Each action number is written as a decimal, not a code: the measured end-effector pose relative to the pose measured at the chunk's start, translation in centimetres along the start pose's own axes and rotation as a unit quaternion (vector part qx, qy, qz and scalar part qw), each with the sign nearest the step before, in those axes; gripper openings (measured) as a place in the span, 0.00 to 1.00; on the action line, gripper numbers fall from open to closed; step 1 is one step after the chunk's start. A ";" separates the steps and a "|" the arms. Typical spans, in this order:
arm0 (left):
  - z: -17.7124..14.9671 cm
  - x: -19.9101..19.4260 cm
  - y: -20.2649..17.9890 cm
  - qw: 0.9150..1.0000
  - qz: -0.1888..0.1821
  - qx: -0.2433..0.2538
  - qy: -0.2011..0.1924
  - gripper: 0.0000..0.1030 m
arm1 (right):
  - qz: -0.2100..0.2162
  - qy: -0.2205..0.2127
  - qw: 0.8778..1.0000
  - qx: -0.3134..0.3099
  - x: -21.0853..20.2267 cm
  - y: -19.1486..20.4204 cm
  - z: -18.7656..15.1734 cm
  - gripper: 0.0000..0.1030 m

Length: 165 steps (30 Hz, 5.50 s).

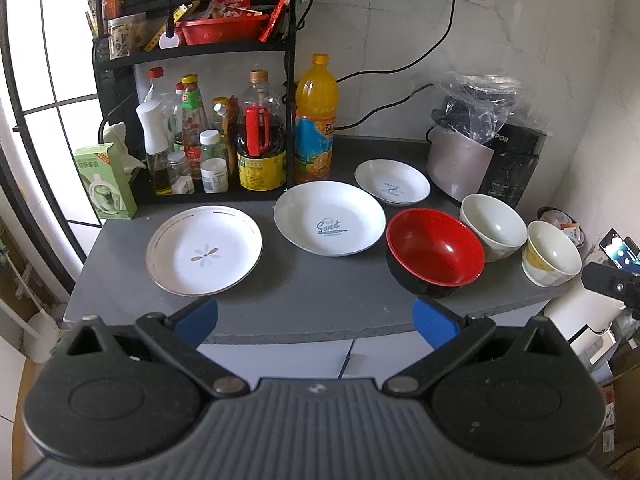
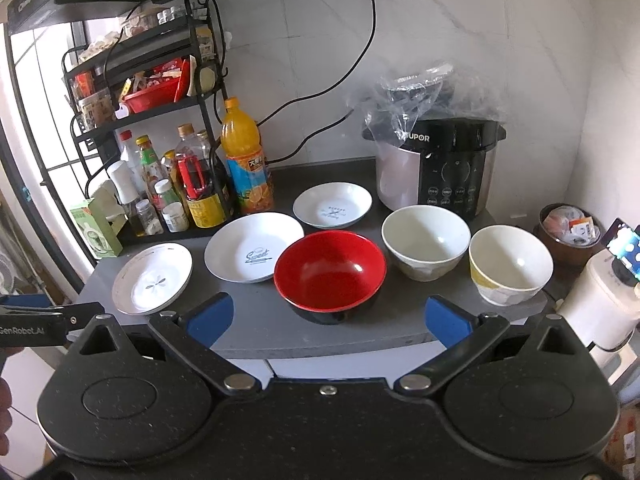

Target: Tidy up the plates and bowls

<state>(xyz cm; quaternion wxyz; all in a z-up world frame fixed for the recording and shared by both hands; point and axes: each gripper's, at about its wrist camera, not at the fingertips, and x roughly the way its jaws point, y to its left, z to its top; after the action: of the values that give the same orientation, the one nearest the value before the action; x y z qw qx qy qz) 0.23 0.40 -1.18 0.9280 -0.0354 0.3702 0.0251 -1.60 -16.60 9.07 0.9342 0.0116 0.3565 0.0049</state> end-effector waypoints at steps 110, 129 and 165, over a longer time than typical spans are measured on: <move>12.6 23.6 -10.1 0.980 -0.117 0.129 0.091 0.56 | -0.060 0.050 0.986 0.149 18.5 -7.5 4.9 0.58; 13.9 31.1 -19.6 0.978 -0.126 0.098 0.133 0.34 | -0.036 0.122 0.972 0.195 25.2 -17.5 3.8 0.26; 13.3 37.5 -25.9 0.974 -0.089 0.137 0.157 0.05 | -0.057 0.170 0.978 0.107 29.1 -18.0 5.2 0.20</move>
<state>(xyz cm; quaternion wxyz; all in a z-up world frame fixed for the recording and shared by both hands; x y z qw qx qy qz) 38.37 -23.54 -16.15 0.8527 0.0554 0.5068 -0.1144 23.59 -34.15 -6.84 0.8518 0.0907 0.5090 -0.0845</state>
